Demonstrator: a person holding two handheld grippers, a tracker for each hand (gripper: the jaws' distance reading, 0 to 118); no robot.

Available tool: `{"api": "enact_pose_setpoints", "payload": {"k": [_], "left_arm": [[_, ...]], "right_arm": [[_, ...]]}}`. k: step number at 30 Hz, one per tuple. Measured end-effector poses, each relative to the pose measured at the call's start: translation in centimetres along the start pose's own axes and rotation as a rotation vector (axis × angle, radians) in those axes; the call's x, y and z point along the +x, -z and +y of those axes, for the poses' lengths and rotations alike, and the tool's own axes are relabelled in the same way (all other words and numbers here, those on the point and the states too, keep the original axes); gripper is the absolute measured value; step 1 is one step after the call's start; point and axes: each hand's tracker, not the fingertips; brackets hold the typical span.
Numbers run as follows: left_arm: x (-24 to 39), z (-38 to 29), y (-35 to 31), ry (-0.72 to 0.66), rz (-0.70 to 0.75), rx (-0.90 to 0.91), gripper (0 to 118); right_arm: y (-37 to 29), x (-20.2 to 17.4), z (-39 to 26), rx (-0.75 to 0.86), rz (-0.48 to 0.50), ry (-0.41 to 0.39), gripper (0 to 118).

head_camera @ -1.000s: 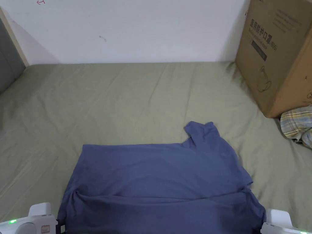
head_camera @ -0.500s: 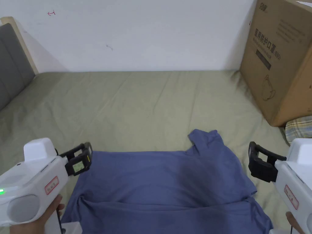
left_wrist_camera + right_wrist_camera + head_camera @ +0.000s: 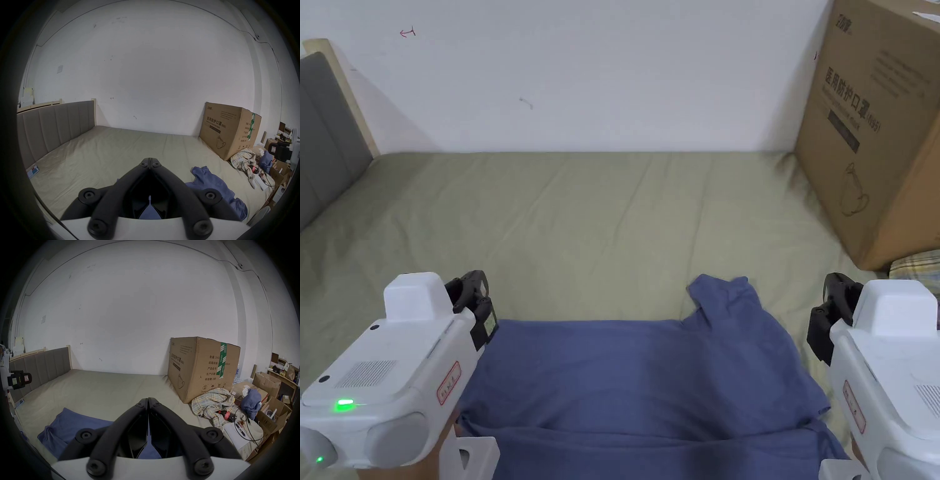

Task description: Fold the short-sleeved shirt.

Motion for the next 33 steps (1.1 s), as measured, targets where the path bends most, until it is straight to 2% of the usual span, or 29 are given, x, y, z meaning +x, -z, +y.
{"api": "enact_pose_setpoints", "payload": {"k": [6, 10, 15, 16, 18, 19, 20, 21, 22, 25, 26, 28, 29, 30, 31, 32, 33], "left_arm": [[-1.5, -0.5, 5.7, 0.041, -0.017, -0.157, 0], [-4.8, -2.6, 13.6, 0.072, -0.017, -0.313, 0], [-7.8, -5.3, 21.8, 0.019, 0.000, -0.511, 0], [-8.6, -6.0, 23.5, -0.010, 0.020, -0.539, 3], [-10.0, -7.3, 26.3, -0.041, 0.035, -0.616, 30], [-9.9, -7.6, 27.0, -0.045, 0.053, -0.656, 54], [-10.3, -8.4, 28.3, -0.034, 0.086, -0.703, 85], [-10.5, -9.0, 29.2, -0.026, 0.120, -0.738, 100], [-10.4, -9.5, 29.8, -0.007, 0.138, -0.776, 104], [-10.2, -10.4, 30.6, 0.001, 0.140, -0.768, 101], [-10.1, -10.6, 31.1, 0.001, 0.148, -0.784, 95], [-10.4, -11.7, 32.3, 0.007, 0.144, -0.806, 75], [-10.1, -12.1, 32.8, 0.015, 0.140, -0.831, 54], [-9.8, -12.5, 33.1, 0.026, 0.128, -0.863, 43], [-10.2, -13.3, 33.6, 0.027, 0.105, -0.893, 42], [-9.6, -13.4, 33.3, 0.035, 0.127, -0.866, 34], [-9.2, -13.2, 33.2, 0.056, 0.148, -0.847, 18]], "right_arm": [[3.2, 0.0, -0.3, -0.032, 0.004, -0.006, 0], [5.8, 0.1, -1.0, -0.068, 0.006, -0.012, 0], [9.0, 0.2, -2.2, -0.120, 0.000, -0.031, 0], [9.7, 0.2, -2.5, -0.131, -0.005, -0.033, 0], [10.8, 0.4, -3.0, -0.149, -0.010, -0.033, 0], [11.3, 0.5, -3.3, -0.162, -0.012, -0.029, 0], [11.8, 0.6, -3.6, -0.170, -0.013, -0.028, 0], [12.1, 0.6, -3.9, -0.176, -0.016, -0.031, 0], [12.4, 0.7, -4.2, -0.185, -0.019, -0.037, 0], [13.3, 0.9, -5.1, -0.211, -0.027, -0.050, 0], [13.5, 1.0, -5.4, -0.220, -0.026, -0.051, 0], [13.8, 1.2, -6.0, -0.236, -0.032, -0.052, 0], [13.9, 1.3, -6.3, -0.244, -0.034, -0.054, 0], [14.0, 1.5, -6.5, -0.250, -0.038, -0.053, 0], [14.0, 1.7, -6.7, -0.256, -0.041, -0.051, 0], [14.1, 1.8, -6.9, -0.266, -0.043, -0.045, 0], [14.2, 2.0, -7.0, -0.273, -0.044, -0.040, 0]]}}
